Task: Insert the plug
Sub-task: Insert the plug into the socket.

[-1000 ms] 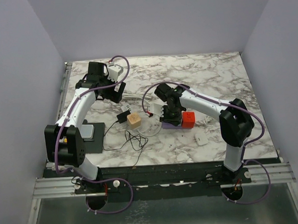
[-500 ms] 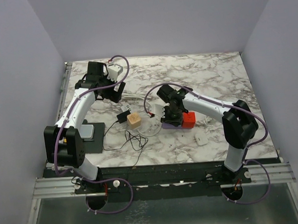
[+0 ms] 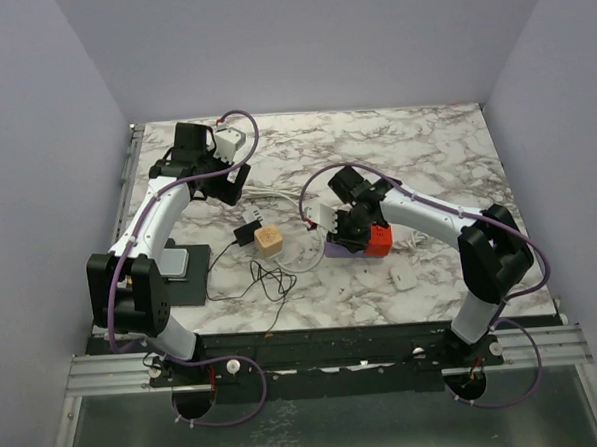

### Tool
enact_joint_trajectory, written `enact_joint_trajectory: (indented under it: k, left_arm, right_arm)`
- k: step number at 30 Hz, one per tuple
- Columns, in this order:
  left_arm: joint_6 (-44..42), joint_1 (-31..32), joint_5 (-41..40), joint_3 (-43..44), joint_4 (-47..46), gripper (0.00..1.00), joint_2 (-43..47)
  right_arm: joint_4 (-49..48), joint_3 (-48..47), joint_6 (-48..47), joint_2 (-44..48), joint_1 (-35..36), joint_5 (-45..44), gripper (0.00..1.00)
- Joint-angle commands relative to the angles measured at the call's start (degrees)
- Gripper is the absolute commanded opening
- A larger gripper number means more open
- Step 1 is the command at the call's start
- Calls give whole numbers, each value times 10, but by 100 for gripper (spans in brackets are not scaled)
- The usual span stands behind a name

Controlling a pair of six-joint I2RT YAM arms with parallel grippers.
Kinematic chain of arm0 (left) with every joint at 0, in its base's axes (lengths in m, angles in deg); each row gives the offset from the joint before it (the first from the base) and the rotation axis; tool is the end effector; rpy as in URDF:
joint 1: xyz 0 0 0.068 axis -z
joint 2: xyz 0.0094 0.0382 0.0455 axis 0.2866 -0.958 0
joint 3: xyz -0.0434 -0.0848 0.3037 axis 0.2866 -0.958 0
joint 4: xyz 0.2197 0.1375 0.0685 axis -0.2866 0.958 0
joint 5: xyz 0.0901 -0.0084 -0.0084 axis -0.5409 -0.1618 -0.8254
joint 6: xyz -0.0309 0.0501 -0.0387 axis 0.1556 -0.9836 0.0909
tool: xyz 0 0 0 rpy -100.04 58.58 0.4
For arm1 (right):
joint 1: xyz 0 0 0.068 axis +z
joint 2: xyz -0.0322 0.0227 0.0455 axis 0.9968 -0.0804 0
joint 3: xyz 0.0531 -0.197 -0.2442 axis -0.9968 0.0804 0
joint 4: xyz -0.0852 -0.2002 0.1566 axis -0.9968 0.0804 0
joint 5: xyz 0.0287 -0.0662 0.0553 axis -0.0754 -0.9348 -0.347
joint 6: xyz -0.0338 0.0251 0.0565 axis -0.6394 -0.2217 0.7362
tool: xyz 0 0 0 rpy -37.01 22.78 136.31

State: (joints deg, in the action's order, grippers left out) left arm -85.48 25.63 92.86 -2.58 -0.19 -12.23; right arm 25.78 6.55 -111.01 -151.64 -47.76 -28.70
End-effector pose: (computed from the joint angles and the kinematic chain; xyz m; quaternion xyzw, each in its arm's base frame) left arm 0.3581 -0.0688 0.3282 0.2722 0.8915 -0.0636 0.3564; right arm 0.2790 0.2272 0.2254 -0.6618 0.7315 0.0731 0.1468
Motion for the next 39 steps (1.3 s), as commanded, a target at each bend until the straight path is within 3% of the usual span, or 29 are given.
enact_joint_trajectory:
  k: [1, 10, 16, 25, 26, 27, 28, 36, 39]
  left_arm:
    - [2, 0, -10, 13, 6, 99, 21]
    - [7, 0, 9, 23, 8, 99, 17]
    - [5, 0, -3, 25, 8, 99, 24]
    - [5, 0, -6, 37, 8, 99, 37]
    - [5, 0, -6, 37, 8, 99, 39]
    - [5, 0, -6, 36, 8, 99, 42]
    - [5, 0, -6, 36, 8, 99, 44]
    - [7, 0, 1, 38, 7, 99, 60]
    - [5, 0, 4, 51, 7, 99, 67]
  right_arm:
    - [6, 44, -2, -44, -12, -9, 1]
    - [-6, 50, 11, -63, -14, -20, 1]
    - [-4, 0, 30, -45, -15, -20, 4]
    - [-19, -56, 56, 5, -14, -27, 42]
    - [-19, -59, 56, 9, -15, -26, 55]
    - [-20, -62, 57, 12, -15, -26, 87]
    - [-19, -65, 57, 15, -14, -24, 98]
    - [-30, -93, 81, 71, -14, -9, 100]
    - [-155, -58, 222, 154, -20, -99, 100]
